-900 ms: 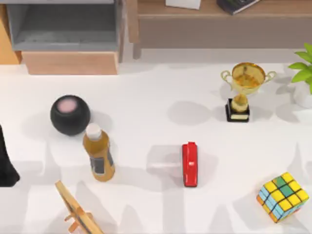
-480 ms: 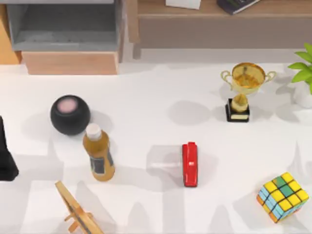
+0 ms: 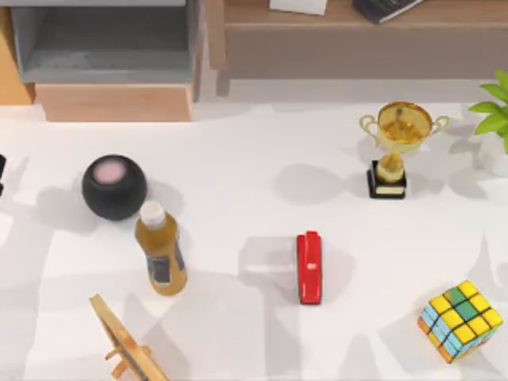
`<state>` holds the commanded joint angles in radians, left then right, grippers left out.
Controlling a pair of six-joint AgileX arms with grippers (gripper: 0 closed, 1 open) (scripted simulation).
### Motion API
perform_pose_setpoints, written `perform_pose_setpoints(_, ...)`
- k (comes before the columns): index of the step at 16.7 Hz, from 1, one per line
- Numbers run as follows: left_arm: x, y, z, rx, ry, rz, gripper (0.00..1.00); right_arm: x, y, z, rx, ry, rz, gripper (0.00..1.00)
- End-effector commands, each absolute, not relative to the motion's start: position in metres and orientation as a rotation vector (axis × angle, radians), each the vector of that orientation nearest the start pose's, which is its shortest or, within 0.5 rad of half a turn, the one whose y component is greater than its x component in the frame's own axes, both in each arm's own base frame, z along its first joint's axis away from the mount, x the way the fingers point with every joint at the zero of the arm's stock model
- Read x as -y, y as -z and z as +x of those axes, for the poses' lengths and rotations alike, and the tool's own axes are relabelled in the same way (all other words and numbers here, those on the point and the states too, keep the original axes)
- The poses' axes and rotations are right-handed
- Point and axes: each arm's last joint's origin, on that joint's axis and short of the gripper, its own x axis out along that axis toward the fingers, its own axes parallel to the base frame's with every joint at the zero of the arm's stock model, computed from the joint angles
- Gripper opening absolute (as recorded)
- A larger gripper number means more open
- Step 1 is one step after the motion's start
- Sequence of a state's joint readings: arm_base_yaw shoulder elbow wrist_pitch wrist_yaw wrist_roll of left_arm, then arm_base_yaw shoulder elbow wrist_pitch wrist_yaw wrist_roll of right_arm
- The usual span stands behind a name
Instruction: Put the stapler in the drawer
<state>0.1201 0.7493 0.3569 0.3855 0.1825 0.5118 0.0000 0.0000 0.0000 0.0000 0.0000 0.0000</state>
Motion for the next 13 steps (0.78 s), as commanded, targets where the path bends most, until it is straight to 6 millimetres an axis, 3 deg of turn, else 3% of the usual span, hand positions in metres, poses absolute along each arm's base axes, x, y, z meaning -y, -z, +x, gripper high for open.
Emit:
perform_pose_setpoints(3, -0.034, -0.252, 0.23, 0.02, 0.054, 0.706, 1.0, 0.001, -0.16, 0.106, 0.0, 0.0, 0.0, 1.0)
perform_pose_setpoints(6, -0.061, -0.245, 0.285, 0.027, 0.044, 0.92, 1.0, 0.001, -0.16, 0.106, 0.0, 0.0, 0.0, 1.0)
perform_pose_setpoints(10, -0.104, -0.207, 0.35, 0.029, 0.028, 1.19, 1.0, 0.001, -0.16, 0.106, 0.0, 0.0, 0.0, 1.0)
perform_pose_setpoints(13, -0.135, -0.165, 0.382, 0.026, 0.02, 1.361, 1.0, 0.001, -0.16, 0.106, 0.0, 0.0, 0.0, 1.0)
